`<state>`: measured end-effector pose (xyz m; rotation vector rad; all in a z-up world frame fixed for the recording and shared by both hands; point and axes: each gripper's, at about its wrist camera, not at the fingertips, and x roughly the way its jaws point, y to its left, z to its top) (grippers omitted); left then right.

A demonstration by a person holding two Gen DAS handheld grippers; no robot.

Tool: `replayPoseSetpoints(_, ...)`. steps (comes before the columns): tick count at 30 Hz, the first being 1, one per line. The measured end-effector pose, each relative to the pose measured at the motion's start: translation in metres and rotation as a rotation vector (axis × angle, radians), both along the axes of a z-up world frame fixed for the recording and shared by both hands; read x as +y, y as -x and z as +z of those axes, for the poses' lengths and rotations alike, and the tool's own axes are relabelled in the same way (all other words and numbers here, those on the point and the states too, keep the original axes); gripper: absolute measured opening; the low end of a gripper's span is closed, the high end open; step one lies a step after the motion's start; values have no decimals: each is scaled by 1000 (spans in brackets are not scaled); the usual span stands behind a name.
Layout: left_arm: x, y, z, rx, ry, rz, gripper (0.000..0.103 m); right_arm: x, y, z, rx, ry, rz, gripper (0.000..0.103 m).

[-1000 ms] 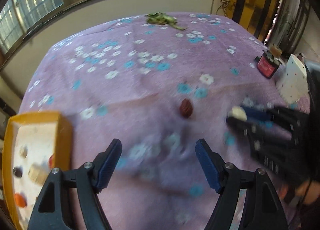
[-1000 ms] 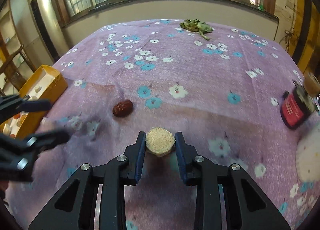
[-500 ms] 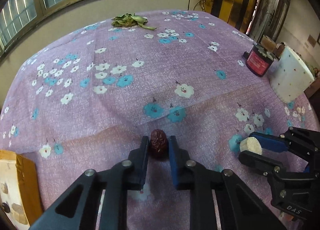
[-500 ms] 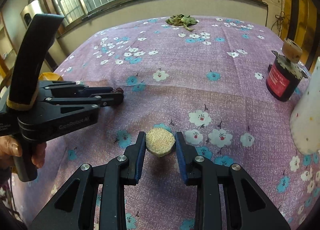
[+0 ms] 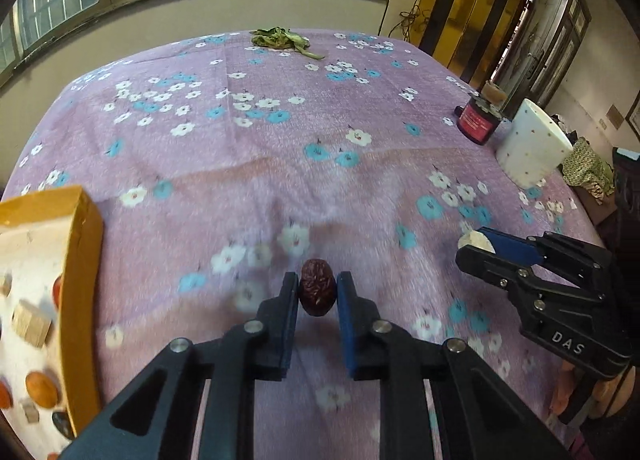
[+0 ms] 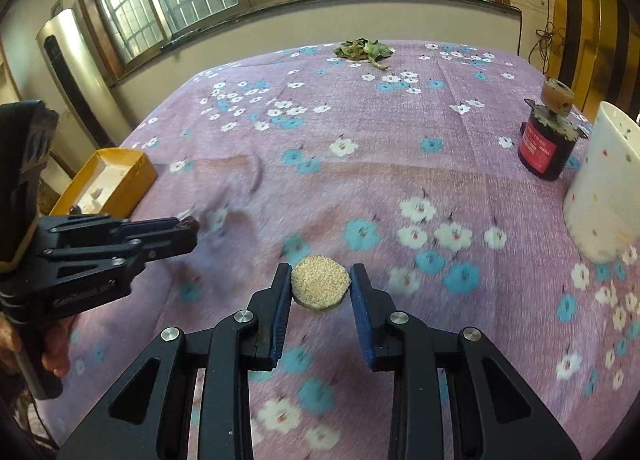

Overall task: Organize fruits
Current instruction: 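Carry the cream disc and red date with both grippers over the tray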

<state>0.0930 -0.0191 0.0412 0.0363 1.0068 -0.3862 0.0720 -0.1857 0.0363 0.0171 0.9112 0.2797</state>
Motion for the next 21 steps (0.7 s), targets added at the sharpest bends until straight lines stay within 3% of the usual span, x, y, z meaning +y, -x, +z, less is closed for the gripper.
replayPoseSetpoints(11,47,63,11,4,55,18,22,49,39,-7,45,29,25,29)
replayPoseSetpoints(21,130,68,31,-30,80,134,22,123,31,10,21,16,105,28)
